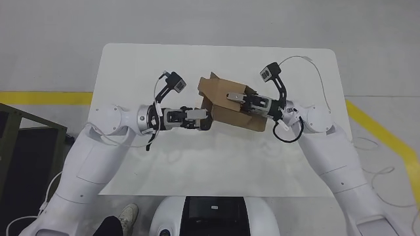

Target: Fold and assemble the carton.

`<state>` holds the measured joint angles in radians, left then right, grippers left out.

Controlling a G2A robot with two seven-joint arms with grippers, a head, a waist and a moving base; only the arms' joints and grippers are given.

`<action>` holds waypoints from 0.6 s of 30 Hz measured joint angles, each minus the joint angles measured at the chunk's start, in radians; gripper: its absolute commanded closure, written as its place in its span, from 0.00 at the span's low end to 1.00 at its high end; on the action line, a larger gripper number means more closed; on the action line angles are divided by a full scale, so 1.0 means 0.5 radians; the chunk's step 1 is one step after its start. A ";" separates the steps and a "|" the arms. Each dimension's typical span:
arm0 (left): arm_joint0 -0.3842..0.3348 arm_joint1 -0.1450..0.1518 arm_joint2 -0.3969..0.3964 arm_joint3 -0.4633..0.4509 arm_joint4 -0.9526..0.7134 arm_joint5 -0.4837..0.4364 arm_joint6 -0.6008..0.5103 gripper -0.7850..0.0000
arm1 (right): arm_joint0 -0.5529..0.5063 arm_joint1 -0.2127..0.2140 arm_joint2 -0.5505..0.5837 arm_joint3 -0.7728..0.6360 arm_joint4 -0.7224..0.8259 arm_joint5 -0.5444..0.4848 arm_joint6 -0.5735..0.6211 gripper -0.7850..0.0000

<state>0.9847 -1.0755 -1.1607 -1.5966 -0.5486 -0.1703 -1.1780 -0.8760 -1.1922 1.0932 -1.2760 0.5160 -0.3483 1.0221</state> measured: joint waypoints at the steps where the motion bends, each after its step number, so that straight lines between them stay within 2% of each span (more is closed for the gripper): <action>1: -0.003 -0.001 0.008 -0.001 0.002 0.002 -0.006 0.00 | -0.004 -0.001 -0.001 -0.006 0.001 0.004 -0.002 1.00; 18: -0.056 -0.012 0.073 0.053 0.030 0.028 -0.028 0.00 | -0.053 -0.010 -0.018 -0.083 -0.010 0.069 -0.048 1.00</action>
<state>0.9566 -1.0815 -1.1242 -1.5702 -0.5337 -0.1565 -1.1923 -0.9022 -1.1973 1.0840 -1.3173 0.5108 -0.3135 0.9983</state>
